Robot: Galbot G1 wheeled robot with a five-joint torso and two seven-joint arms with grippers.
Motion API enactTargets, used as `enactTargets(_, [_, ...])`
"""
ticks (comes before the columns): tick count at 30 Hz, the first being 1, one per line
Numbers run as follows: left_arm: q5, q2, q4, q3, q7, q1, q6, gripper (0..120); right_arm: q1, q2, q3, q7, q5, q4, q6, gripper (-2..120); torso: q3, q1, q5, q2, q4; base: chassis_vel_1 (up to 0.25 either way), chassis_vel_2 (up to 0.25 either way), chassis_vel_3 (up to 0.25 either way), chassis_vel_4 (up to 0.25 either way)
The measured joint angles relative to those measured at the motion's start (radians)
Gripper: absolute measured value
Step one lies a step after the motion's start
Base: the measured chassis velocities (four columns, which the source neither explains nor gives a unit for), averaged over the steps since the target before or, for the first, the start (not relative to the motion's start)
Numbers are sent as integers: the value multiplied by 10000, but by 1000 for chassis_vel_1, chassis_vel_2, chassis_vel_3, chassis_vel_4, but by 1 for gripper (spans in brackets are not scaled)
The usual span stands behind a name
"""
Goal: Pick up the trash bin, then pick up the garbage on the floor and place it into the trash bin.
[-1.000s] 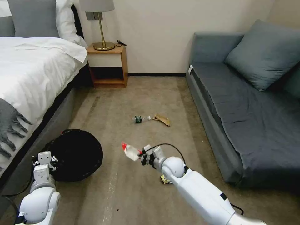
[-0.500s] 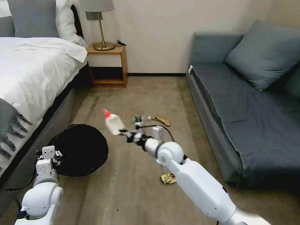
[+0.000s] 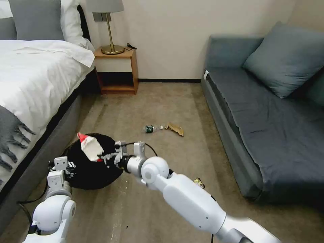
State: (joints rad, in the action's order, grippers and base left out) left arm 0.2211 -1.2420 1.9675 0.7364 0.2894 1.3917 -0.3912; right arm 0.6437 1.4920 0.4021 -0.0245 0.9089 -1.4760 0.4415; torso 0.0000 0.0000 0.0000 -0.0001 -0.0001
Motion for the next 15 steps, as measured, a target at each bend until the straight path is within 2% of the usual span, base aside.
enactTargets(4, [-45,-132,21,-117,3,-16,-6,0,248,-55,238,-262,-1156,178,-95,-2,0,0,-1,0,0,0,0,0,0])
enactTargets(6, [-86,-191,27,-169,0,4,-6,0,372,-51,311,-360,-1409,201,-111,7,0,0,0,0,-1,0,0,0,0])
enactTargets(8, [-100,-202,27,-176,-3,21,-1,0,395,-41,314,-385,-1451,203,-123,9,0,0,0,0,-1,0,0,0,0])
enactTargets(10, [-136,-225,27,-173,-19,84,27,0,412,8,314,-449,-1535,204,-148,20,0,0,0,0,2,0,0,0,0])
enactTargets(12, [-139,-227,27,-160,-25,105,41,0,411,14,315,-453,-1557,201,-150,24,0,0,0,0,2,0,0,0,0])
enactTargets(15, [-29,-200,27,-37,-144,157,75,0,385,-12,302,-480,-1428,86,-28,39,0,0,0,0,1,0,0,0,0])
